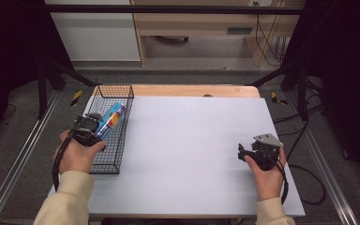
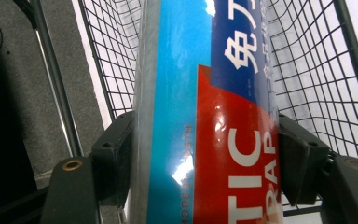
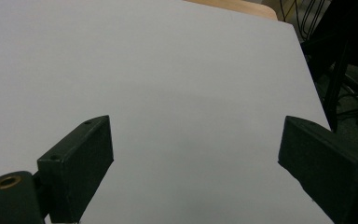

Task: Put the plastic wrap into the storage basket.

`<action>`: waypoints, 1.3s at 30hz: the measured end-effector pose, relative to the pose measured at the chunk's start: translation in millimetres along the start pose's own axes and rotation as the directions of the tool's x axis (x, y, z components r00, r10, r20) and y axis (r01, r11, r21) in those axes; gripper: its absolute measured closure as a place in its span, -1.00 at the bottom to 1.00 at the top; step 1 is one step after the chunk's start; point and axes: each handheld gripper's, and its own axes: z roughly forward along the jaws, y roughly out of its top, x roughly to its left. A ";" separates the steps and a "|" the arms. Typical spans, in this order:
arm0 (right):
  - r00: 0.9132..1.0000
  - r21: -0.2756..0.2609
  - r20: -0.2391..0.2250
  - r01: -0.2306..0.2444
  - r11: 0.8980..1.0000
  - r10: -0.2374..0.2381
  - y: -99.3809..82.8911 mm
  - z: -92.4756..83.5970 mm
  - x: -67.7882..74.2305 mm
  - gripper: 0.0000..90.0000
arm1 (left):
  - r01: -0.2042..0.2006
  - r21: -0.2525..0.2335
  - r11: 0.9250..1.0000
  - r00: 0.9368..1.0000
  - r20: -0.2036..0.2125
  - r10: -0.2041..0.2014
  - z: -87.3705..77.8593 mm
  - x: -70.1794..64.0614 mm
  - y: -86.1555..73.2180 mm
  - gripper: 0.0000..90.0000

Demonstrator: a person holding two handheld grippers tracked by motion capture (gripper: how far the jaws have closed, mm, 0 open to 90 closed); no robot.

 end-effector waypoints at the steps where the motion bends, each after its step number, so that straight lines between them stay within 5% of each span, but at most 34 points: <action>1: 1.000 -0.001 0.000 0.001 1.000 -0.001 0.1 -0.1 0.1 -0.77 | -0.007 0.004 1.000 1.000 -0.002 0.007 0.7 -0.6 0.1 -0.30; 20: 1.000 0.003 -0.006 0.010 1.000 -0.010 0.4 0.3 1.4 -0.77 | -0.030 0.054 0.998 1.000 -0.003 0.030 11.4 -5.2 -0.6 -0.30; 39: 1.000 0.008 -0.012 0.014 1.000 -0.013 0.3 0.6 2.3 -0.77 | -0.039 0.040 0.998 0.999 0.000 0.039 10.2 -6.0 -0.4 -0.31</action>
